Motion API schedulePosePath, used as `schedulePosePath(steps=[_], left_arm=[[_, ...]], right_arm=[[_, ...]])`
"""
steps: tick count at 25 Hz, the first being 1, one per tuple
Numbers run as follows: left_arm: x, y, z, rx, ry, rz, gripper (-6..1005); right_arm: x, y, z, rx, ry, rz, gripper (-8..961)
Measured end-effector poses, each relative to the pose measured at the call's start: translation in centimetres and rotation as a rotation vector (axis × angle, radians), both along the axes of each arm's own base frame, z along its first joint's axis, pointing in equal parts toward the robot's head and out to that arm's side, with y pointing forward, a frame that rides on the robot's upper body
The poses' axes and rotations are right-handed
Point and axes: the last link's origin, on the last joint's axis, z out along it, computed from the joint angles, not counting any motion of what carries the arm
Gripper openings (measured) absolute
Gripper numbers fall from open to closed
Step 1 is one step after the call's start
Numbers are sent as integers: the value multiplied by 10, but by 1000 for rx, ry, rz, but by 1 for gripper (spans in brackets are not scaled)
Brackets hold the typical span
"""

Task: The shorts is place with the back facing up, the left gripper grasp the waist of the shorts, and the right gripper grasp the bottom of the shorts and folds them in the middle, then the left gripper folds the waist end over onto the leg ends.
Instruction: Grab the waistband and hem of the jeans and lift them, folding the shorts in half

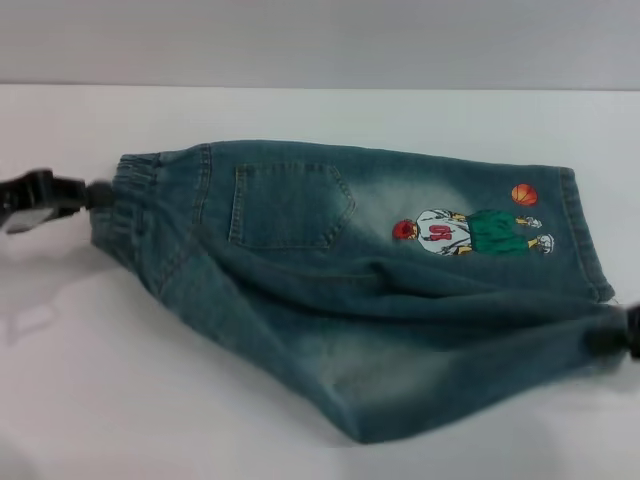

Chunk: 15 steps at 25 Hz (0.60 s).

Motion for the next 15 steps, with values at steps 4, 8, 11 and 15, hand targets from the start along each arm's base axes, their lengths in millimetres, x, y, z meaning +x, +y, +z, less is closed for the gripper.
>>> schedulePosePath(steps=[4,8,11,15], left_arm=[[7,6,-2,37,-36,-5,40],[13,15,-6,71,-48,-8,40],[18,22,-9,90,-46,-13,40],[23,32,-13,120,-36,-14,40]], right_arm=[[-1,2,11,140,104,24,17],[4,5,14,241,148,12,19],[10,11,13,306,151,-25,21],[16,21,10,401,161,-61,23]])
